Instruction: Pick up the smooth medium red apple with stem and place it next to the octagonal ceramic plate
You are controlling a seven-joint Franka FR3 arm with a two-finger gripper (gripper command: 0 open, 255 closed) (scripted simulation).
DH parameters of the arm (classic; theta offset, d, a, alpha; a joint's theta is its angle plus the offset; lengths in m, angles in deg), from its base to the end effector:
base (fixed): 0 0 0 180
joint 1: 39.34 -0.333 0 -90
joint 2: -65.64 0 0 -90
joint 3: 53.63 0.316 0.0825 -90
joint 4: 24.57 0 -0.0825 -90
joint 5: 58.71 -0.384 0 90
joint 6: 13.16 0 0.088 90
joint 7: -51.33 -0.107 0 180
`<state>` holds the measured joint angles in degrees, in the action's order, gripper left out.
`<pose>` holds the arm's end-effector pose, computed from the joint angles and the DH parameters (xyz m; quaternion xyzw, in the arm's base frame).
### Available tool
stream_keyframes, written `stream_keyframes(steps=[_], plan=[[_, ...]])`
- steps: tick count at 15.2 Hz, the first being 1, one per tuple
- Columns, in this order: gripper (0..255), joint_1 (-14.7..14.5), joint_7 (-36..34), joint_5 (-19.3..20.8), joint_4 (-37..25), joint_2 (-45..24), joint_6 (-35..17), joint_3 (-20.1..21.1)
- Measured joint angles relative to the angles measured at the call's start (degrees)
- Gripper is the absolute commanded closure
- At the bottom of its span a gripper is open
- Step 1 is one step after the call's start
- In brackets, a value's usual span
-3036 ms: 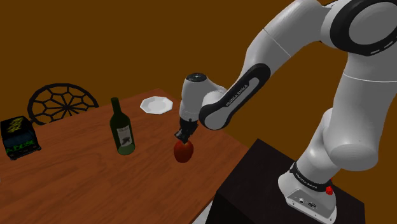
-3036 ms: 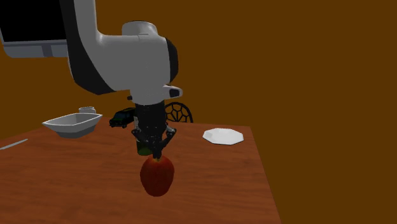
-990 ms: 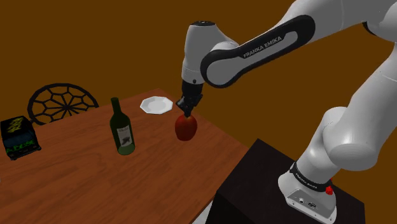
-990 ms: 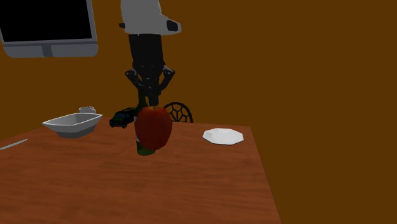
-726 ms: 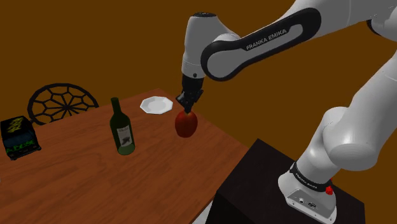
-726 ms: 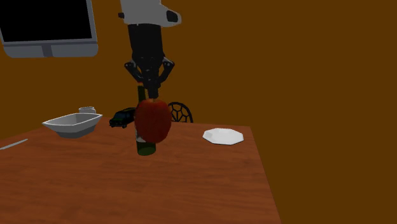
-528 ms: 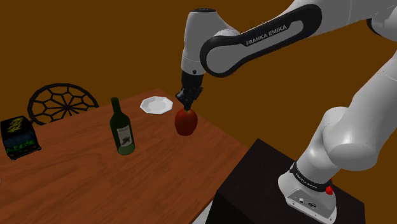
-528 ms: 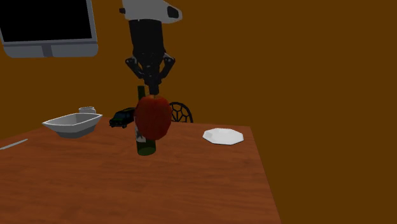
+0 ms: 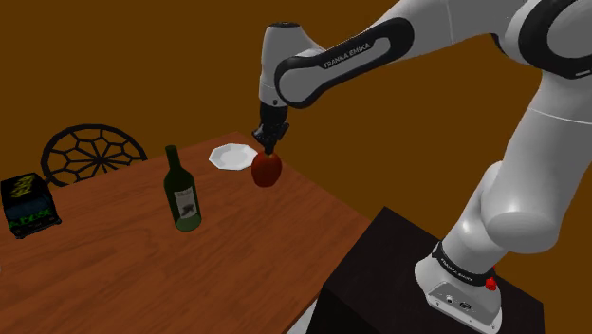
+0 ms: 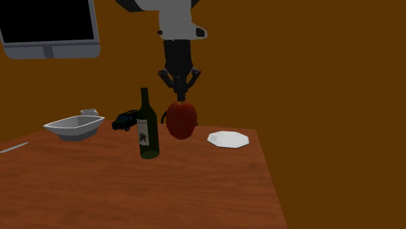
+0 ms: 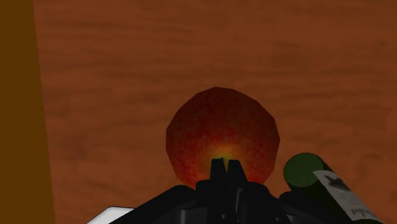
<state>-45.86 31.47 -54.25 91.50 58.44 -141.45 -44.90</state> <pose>0.5653 0.1498 0.3965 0.9986 -0.0185 0.0493 0.0076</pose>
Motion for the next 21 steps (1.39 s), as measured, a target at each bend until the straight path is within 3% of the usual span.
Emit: stream_keyframes(steps=[4,12,16,21], plan=[[255,1.60,2.83,0.66,-6.95,-7.74,-0.84,-1.44],[255,4.14,7.81,0.98,-26.24,-23.33,2.69,-3.23],[255,5.17,10.24,0.98,-40.28,-33.53,6.45,-3.89],[255,6.33,13.61,0.70,-65.02,-49.54,15.02,-4.50]])
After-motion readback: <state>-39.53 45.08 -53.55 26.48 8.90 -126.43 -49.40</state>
